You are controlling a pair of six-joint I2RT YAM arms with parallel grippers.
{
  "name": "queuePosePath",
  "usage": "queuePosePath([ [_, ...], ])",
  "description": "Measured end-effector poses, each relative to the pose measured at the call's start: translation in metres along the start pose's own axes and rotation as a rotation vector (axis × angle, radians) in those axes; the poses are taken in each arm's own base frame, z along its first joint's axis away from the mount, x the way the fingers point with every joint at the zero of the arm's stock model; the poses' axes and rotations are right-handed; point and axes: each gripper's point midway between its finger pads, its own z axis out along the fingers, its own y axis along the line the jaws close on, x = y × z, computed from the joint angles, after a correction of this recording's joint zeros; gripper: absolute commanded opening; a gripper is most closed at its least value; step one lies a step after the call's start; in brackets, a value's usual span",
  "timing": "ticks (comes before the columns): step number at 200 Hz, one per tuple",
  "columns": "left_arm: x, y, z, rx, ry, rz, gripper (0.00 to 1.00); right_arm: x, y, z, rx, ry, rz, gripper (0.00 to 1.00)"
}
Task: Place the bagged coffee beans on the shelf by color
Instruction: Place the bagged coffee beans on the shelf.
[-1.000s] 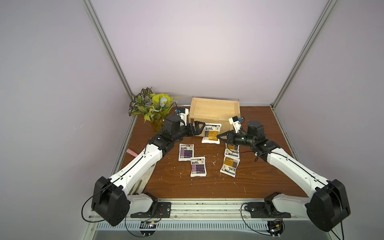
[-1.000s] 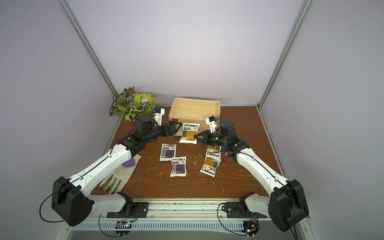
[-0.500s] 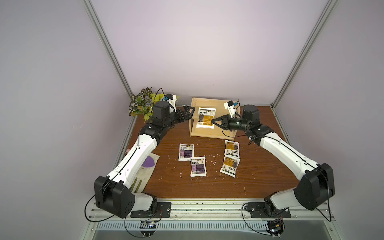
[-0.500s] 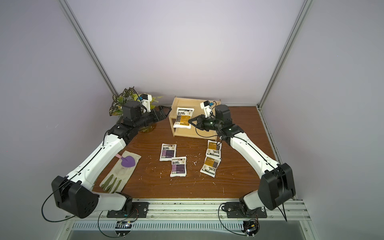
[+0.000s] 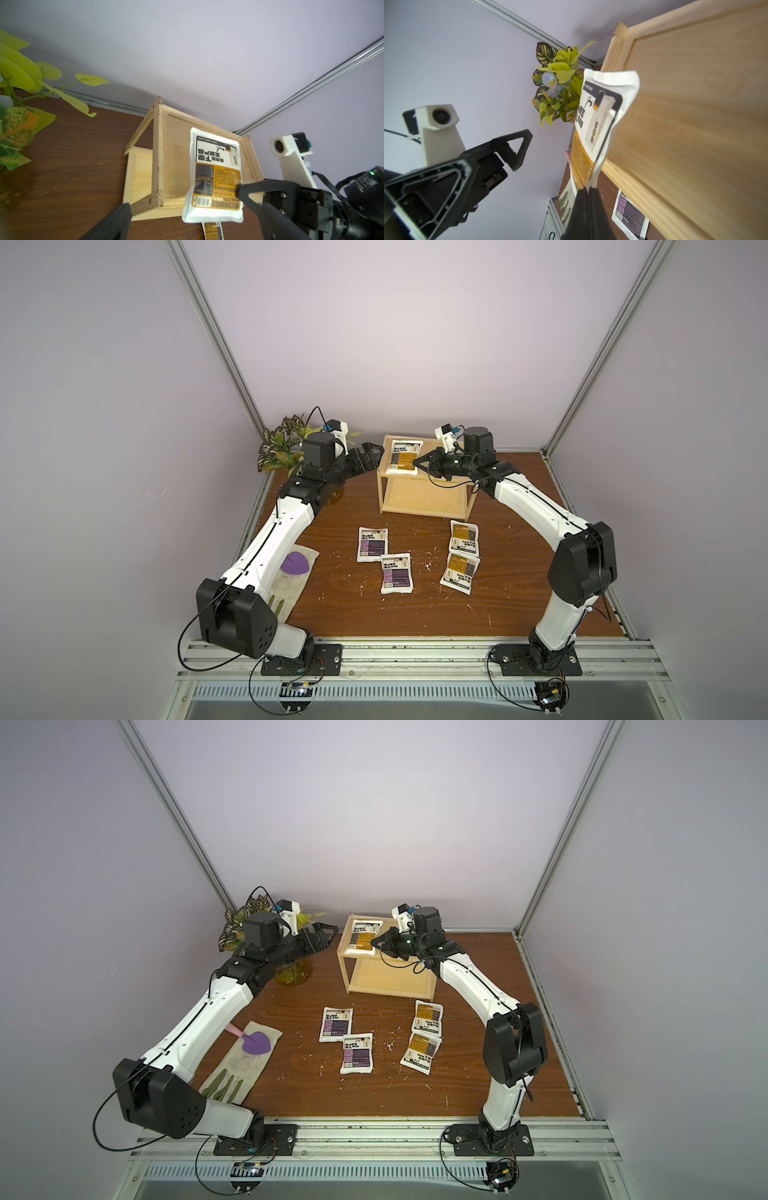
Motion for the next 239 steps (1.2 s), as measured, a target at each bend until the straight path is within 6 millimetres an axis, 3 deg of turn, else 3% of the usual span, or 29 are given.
queuePosePath([
  [54, 0.015, 0.008, 0.006, 0.0, 0.04, -0.012, 1.0, -0.016, -0.026, 0.026, 0.036, 0.008, 0.027, 0.0],
  [117, 0.022, 0.01, 0.011, 0.013, 0.055, -0.014, 1.0, -0.029, -0.024, 0.04, 0.017, 0.0, 0.022, 0.0],
  [188, 0.023, 0.011, 0.013, 0.02, 0.057, -0.013, 1.0, -0.027, -0.031, 0.047, 0.026, 0.01, 0.037, 0.0],
  [239, 0.023, 0.01, 0.013, 0.022, 0.055, -0.013, 1.0, -0.029, -0.024, 0.045, 0.029, 0.018, 0.036, 0.23],
])
